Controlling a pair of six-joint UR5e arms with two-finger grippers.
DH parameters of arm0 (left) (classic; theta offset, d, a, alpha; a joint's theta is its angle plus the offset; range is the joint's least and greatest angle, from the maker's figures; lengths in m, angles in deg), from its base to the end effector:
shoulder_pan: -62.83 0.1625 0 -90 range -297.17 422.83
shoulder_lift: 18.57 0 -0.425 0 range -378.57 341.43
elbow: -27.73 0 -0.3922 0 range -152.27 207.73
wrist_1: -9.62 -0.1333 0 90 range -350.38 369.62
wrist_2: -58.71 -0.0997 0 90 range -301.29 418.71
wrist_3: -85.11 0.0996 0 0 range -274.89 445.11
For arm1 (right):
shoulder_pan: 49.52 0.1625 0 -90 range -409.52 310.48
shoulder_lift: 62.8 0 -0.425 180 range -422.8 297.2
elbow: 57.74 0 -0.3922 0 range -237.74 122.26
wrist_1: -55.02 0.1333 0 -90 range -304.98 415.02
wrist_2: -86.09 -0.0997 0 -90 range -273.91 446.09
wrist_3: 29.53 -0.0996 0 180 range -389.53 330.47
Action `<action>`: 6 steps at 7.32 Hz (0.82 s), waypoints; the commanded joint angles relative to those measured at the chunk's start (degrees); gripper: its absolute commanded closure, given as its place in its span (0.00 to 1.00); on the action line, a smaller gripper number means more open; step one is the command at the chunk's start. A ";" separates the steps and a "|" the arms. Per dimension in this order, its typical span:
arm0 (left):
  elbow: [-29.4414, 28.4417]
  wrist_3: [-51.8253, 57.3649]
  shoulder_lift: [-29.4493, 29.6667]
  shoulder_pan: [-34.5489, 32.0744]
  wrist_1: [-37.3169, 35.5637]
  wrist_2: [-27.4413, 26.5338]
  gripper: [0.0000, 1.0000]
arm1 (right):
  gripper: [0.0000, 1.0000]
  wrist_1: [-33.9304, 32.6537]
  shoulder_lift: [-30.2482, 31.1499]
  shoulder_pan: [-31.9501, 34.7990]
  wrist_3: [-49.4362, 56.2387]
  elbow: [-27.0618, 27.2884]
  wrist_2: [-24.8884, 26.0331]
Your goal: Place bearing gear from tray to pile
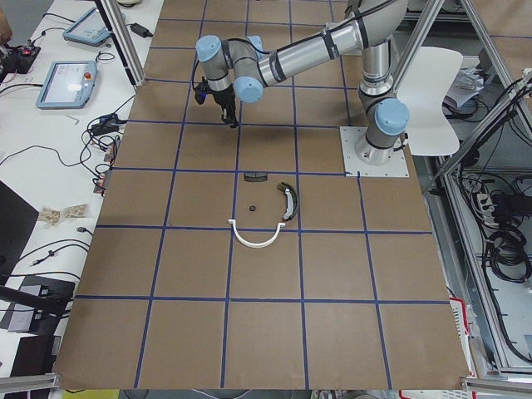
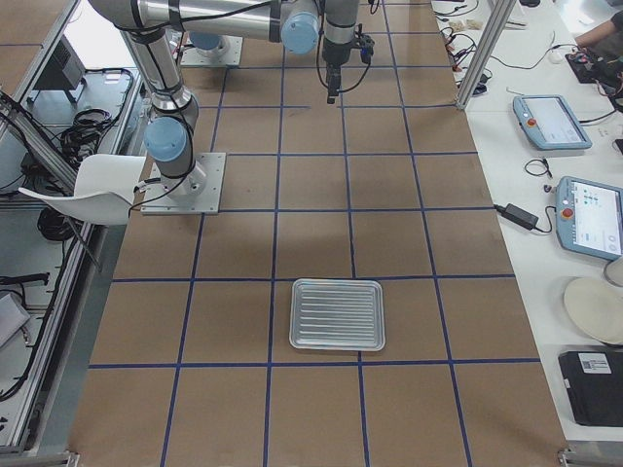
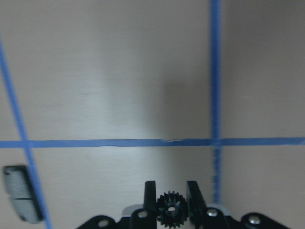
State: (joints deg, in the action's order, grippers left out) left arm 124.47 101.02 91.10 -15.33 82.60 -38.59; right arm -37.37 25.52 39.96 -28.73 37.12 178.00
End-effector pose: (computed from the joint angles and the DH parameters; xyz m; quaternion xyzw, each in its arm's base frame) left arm 0.0002 -0.5891 0.2745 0.0405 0.9938 0.0945 0.0420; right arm 0.1255 -0.4955 0.4361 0.0030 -0.9992 -0.0364 0.0162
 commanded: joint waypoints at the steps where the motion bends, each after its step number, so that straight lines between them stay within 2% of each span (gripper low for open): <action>1: 4.67 17.30 -0.08 12.36 -8.49 -0.88 1.00 | 0.00 -0.16 0.01 0.08 -0.01 -0.29 0.29; 2: 6.69 23.40 1.23 16.59 -15.78 -0.80 1.00 | 0.00 0.10 0.10 -0.01 0.00 -0.30 0.20; 3: 9.67 24.42 1.76 19.77 -19.51 -0.62 1.00 | 0.00 -0.42 0.10 0.08 0.17 -0.21 -0.67; 5: 15.56 24.78 1.77 20.94 -29.25 -0.71 1.00 | 0.00 -1.03 0.01 -0.45 0.00 -1.00 -0.59; 6: 16.55 24.60 1.77 20.94 -30.61 -0.71 0.90 | 0.00 -1.12 0.19 0.07 -0.44 -1.35 -0.51</action>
State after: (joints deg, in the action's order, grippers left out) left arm 138.71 125.51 92.85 5.18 55.70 -39.26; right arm -38.30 25.57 39.81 -28.82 36.21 177.43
